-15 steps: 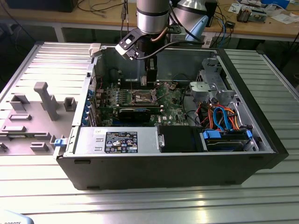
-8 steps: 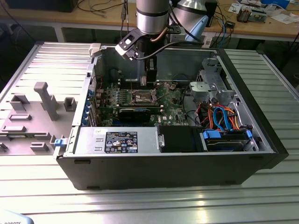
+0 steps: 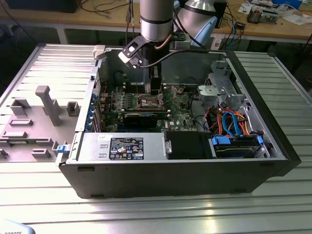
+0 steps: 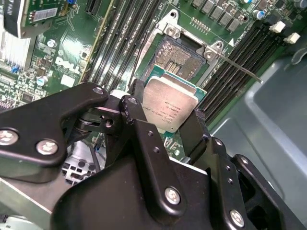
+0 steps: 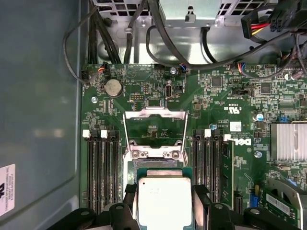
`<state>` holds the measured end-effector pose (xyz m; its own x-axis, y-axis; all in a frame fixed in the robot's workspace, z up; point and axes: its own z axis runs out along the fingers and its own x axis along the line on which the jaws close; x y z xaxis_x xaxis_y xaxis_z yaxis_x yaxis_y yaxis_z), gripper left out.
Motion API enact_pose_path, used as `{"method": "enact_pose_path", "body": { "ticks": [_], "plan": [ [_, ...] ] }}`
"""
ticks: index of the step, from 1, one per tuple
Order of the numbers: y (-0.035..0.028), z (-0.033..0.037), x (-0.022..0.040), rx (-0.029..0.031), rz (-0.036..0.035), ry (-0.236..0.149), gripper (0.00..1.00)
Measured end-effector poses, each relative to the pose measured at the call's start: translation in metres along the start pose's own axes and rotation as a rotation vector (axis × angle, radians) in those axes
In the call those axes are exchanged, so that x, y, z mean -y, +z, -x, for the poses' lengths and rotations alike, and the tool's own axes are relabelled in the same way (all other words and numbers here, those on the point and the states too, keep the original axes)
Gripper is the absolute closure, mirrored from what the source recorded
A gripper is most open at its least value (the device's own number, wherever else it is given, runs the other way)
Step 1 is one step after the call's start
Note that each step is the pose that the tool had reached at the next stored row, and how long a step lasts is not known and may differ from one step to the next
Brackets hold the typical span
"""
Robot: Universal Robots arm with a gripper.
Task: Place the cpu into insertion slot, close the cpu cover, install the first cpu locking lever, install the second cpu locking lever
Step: 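Place the cpu into insertion slot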
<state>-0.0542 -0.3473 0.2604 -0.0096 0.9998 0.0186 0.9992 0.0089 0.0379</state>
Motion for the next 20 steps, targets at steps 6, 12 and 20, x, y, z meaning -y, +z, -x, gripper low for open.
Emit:
{"method": "enact_pose_path", "body": {
  "ticks": [6,12,20],
  "plan": [
    [0.0091,0.0002,0.0014,0.0002,-0.0002,0.0,0.46],
    [0.0093,0.0002,0.0014,-0.0001,-0.0001,0.0,0.46],
    [0.012,0.0002,0.0019,-0.0148,0.0001,0.001,0.46]
  ]
}}
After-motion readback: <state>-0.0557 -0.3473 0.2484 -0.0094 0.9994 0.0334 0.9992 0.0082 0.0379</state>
